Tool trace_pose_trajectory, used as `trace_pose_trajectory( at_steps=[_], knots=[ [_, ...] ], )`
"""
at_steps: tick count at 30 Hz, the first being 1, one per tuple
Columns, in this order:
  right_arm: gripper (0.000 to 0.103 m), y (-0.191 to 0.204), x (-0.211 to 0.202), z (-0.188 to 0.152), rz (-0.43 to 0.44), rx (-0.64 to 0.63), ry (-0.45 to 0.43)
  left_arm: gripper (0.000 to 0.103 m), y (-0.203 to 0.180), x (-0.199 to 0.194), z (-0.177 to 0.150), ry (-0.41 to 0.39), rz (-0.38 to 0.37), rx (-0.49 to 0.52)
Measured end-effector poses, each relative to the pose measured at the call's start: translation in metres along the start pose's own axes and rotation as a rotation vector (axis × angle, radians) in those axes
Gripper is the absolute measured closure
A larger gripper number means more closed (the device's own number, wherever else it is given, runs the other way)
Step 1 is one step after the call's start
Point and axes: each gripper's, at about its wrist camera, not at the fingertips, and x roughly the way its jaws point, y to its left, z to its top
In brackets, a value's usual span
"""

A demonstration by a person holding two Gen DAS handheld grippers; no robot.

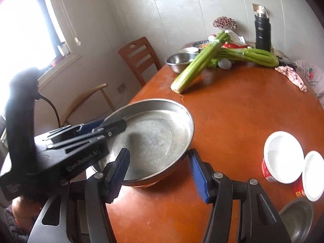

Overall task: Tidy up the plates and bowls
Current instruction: 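Lift the steel tray with the left tool and carry it over the orange bear plate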

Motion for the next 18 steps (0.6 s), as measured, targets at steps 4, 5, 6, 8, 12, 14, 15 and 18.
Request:
trace_pose_trajectory(
  at_steps=[4,5,6,8,12,14,15,18],
  knots=[
    [0.041,0.003,0.015,-0.001,-0.005,-0.008,0.024,0.073,0.009,0.009,-0.005,0.013,-0.002,-0.013],
    [0.041,0.002,0.018,-0.002,-0.004,-0.005,0.033,0.073,0.012,0.013,-0.007,0.019,-0.003,-0.016],
    [0.041,0.003,0.023,-0.003,-0.004,-0.005,0.042,0.073,0.014,0.017,-0.008,0.027,-0.004,-0.021],
    [0.041,0.003,0.030,-0.005,-0.006,-0.005,0.055,0.072,0.017,0.022,-0.012,0.036,-0.003,-0.027],
    [0.041,0.005,0.042,-0.007,-0.011,-0.017,0.075,0.073,0.024,0.032,-0.020,0.055,-0.006,-0.043],
    [0.041,0.005,0.046,-0.009,-0.011,-0.016,0.080,0.073,0.026,0.036,-0.023,0.061,-0.005,-0.039],
    [0.041,0.005,0.048,-0.009,-0.014,-0.019,0.083,0.073,0.027,0.038,-0.025,0.065,-0.007,-0.039],
    [0.041,0.005,0.052,-0.010,-0.013,-0.019,0.091,0.073,0.031,0.044,-0.029,0.075,-0.008,-0.047]
  ],
)
